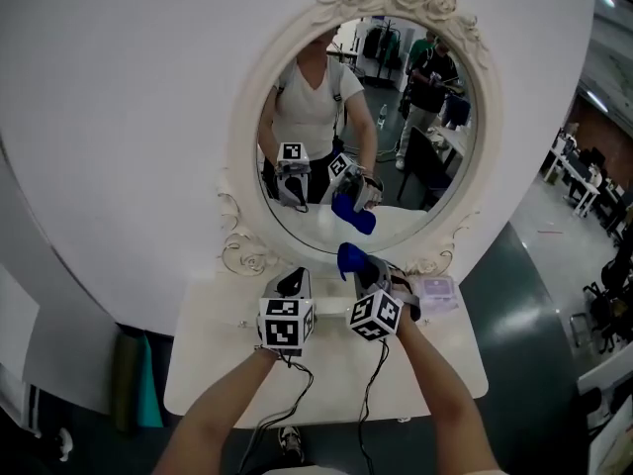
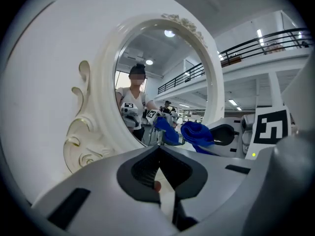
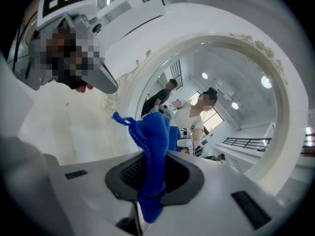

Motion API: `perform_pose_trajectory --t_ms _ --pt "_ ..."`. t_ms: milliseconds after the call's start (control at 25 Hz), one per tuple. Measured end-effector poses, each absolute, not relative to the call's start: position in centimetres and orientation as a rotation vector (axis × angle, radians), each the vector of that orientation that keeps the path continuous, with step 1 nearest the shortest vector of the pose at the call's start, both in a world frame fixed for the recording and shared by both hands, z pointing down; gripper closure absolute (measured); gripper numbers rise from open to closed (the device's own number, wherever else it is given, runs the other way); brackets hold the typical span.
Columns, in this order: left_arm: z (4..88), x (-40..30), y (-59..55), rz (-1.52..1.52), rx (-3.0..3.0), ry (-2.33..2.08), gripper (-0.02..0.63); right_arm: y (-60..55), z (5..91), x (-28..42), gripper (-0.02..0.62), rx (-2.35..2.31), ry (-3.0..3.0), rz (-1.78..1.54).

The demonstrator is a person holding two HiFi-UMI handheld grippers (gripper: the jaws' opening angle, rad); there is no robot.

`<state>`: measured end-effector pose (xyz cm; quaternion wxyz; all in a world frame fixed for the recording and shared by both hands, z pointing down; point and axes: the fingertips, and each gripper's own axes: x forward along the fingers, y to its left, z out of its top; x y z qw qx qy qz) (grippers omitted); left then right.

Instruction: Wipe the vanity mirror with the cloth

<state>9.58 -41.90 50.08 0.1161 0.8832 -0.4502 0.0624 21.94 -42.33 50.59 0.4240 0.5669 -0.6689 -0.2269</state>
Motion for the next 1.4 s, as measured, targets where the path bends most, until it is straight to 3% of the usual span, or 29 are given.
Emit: perform_pose_trajectory --t_ms 720,1400 --pt "46.7 4.3 -26.9 0.004 2.572 -1.421 0.602 -25.0 48.6 22.9 0.529 2.028 -1.969 -0.125" --pt "47.4 2.9 -21.6 -0.023 2.506 -1.449 0.602 -17.5 47.9 20.7 0.529 2.201 -2.239 0.208"
